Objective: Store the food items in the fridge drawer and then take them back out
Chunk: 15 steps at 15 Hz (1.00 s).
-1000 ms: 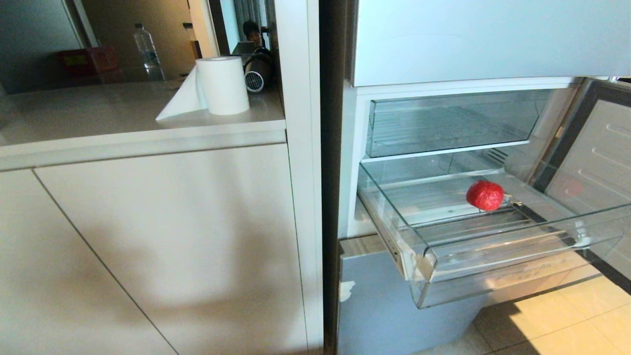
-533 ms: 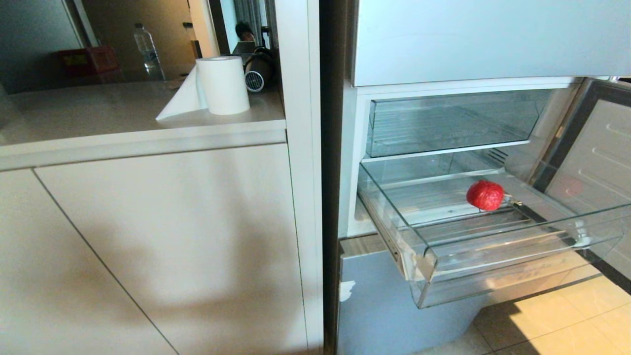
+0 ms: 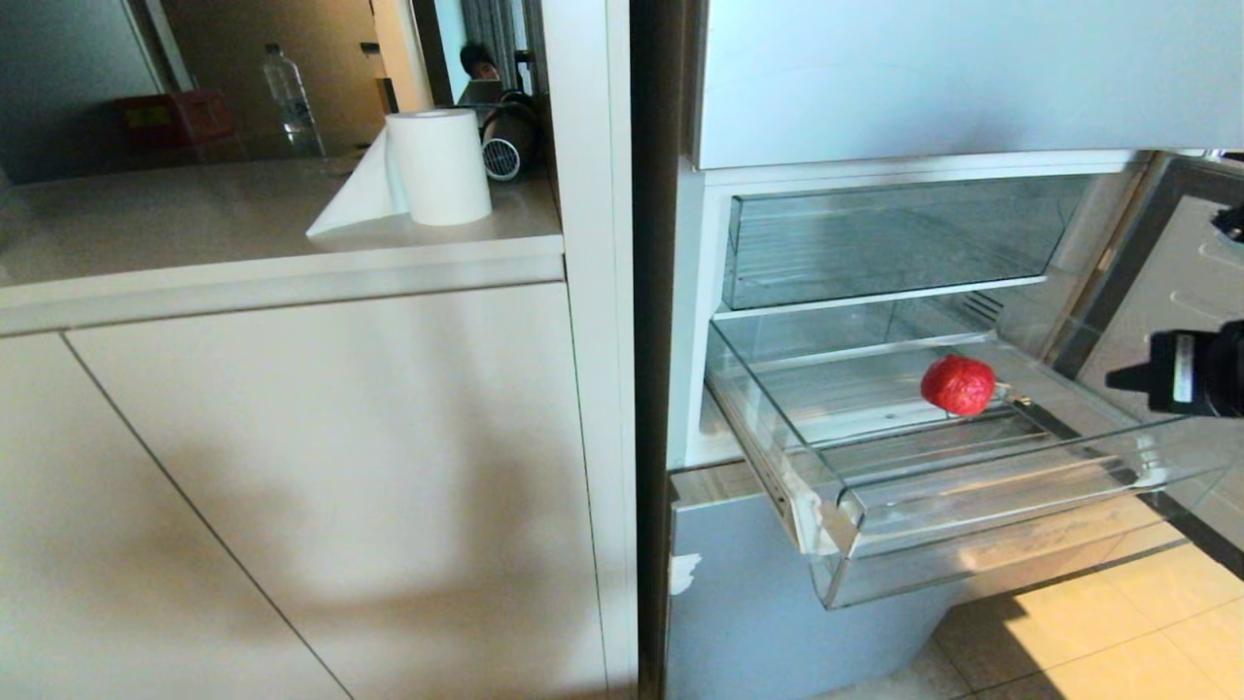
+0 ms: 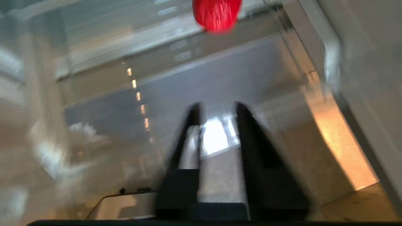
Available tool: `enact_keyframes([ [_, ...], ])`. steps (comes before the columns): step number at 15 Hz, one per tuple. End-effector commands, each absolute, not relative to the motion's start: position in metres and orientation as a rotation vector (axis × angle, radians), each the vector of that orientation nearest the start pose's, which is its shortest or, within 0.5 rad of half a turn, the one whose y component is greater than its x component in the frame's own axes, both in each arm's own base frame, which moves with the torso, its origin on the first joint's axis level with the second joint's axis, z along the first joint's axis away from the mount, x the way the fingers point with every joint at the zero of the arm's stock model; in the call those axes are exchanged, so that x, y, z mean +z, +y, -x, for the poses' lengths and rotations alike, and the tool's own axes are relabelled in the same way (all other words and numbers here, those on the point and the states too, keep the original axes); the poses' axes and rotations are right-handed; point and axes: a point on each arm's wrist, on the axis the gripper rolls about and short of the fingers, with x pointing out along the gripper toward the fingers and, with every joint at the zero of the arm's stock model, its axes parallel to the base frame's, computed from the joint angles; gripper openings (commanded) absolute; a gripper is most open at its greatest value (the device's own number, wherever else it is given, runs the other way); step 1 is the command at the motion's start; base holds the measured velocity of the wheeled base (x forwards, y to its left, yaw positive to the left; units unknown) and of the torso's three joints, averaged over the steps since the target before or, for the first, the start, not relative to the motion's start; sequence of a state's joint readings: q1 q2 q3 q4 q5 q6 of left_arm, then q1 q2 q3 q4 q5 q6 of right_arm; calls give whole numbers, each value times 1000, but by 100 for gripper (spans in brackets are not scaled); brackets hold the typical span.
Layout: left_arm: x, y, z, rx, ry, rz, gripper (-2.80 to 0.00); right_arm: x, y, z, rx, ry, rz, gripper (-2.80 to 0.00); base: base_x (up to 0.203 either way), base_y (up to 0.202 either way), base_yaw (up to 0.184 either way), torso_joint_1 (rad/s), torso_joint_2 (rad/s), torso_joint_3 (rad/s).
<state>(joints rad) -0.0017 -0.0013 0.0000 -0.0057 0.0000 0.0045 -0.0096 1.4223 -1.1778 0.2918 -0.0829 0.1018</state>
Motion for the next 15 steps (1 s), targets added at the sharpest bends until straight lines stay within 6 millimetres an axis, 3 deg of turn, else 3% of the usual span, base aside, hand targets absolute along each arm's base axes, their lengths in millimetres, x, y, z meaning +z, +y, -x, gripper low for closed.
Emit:
enact_keyframes([
  [1, 76, 0, 23, -2, -5, -5, -280, 248, -6, -300, -122, 660, -65, 0, 0, 0, 0, 0, 0, 0],
  [4, 76, 0, 23, -2, -5, -5, -280, 228, -8, -337, -119, 715, -50, 0, 0, 0, 0, 0, 0, 0],
  [8, 76, 0, 23, -2, -5, -5, -280, 218, -12, -376, -119, 707, -34, 0, 0, 0, 0, 0, 0, 0],
  [15, 76, 0, 23, -2, -5, -5, -280, 195, -20, -424, -143, 701, -50, 0, 0, 0, 0, 0, 0, 0],
])
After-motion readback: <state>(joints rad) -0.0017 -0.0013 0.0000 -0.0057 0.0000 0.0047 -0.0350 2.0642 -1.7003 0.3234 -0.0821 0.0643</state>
